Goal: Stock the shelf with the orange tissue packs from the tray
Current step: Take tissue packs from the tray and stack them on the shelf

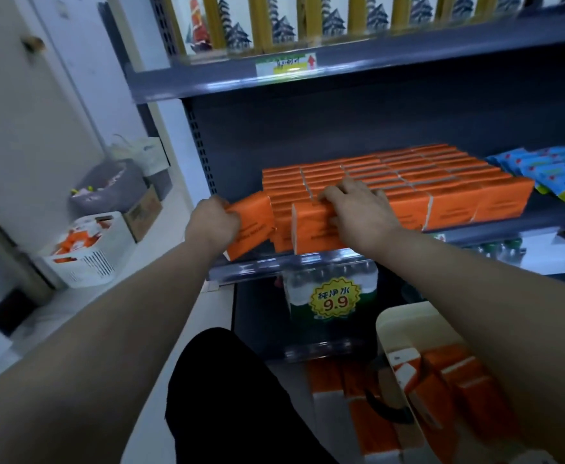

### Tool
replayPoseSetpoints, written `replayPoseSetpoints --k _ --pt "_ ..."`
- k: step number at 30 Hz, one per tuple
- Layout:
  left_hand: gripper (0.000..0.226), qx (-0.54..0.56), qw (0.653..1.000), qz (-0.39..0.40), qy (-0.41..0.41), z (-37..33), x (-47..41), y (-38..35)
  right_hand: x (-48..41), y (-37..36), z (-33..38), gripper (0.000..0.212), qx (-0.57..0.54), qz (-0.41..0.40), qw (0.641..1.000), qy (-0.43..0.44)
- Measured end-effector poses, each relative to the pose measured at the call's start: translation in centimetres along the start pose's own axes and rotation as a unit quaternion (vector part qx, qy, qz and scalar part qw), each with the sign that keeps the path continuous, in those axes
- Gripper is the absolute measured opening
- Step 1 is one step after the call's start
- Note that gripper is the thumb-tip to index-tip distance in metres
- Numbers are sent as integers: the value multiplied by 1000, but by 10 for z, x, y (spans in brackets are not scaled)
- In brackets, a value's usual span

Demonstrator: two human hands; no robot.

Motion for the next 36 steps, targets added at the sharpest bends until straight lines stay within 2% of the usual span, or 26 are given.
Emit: replayPoseSetpoints --k 7,13,24,28,30,33,36 --pt "34 -5 999 -26 45 41 -43 -13 -51 5 -1 45 -34 -83 995 -37" --pt "34 -48 997 -13 66 57 -85 -42 -100 -18 -2 53 -35 -91 994 -47" --pt "37 -27 998 5 51 63 -179 -100 -178 -70 -36 51 -25 -76 995 -59" --pt "39 -69 996 51 6 61 -203 -128 -197 -85 -41 51 -36 -73 996 -44" --pt "44 -125 990 58 -32 58 -211 -134 -206 -87 -43 53 -40 -82 995 -40" --pt "35 -265 960 -13 -85 47 -229 -129 -219 -91 -43 55 -42 -77 995 -37" --pt "31 -271 958 -54 -82 39 -247 -133 -227 -94 -43 54 -32 -75 996 -29"
Point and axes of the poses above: each hand's wrist, its own x-axis away from the middle knuckle, its own y-axis out of the back of the hand, z = x × y, the point moved 9 cm from there along -x, towards the middle knuckle, and after that the axes turned 7 degrees about -x, right-handed, at the moved point
